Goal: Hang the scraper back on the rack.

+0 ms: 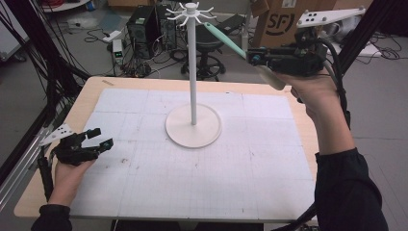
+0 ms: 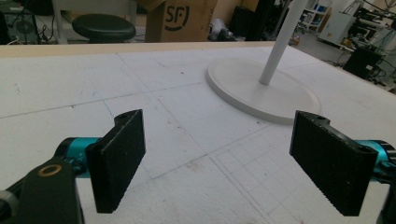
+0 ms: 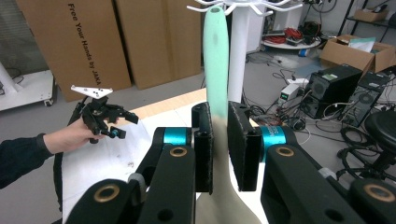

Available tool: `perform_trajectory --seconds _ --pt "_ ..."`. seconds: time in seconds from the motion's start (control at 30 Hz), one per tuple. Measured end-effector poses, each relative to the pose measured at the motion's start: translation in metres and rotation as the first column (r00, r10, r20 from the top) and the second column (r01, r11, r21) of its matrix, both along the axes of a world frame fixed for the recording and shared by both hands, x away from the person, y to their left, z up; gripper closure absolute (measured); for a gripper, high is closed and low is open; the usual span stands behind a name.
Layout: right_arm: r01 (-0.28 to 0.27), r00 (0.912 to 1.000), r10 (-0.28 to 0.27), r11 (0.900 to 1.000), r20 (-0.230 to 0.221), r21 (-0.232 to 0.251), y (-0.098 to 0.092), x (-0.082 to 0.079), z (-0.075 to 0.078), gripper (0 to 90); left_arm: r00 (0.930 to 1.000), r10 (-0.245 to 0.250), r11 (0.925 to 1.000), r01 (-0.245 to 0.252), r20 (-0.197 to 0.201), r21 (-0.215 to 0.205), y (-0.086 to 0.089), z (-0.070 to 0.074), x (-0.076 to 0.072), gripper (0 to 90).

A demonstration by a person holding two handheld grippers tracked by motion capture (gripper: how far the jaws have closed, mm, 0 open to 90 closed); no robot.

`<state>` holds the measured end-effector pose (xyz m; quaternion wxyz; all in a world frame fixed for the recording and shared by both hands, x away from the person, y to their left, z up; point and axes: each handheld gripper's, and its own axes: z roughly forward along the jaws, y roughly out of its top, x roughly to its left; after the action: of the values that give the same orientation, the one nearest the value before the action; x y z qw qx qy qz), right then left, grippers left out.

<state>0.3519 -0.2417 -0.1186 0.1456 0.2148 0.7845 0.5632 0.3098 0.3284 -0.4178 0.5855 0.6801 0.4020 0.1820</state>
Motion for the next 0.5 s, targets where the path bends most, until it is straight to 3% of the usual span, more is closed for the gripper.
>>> perform_trajectory --seconds 0.5 --pt "0.012 0.9999 -0.012 1.000 0.008 -0.018 0.0088 0.0039 0.0008 81.1 1.0000 -0.004 1.0000 0.004 -0.001 0.001 0.0001 -0.0003 0.0003 18.8"
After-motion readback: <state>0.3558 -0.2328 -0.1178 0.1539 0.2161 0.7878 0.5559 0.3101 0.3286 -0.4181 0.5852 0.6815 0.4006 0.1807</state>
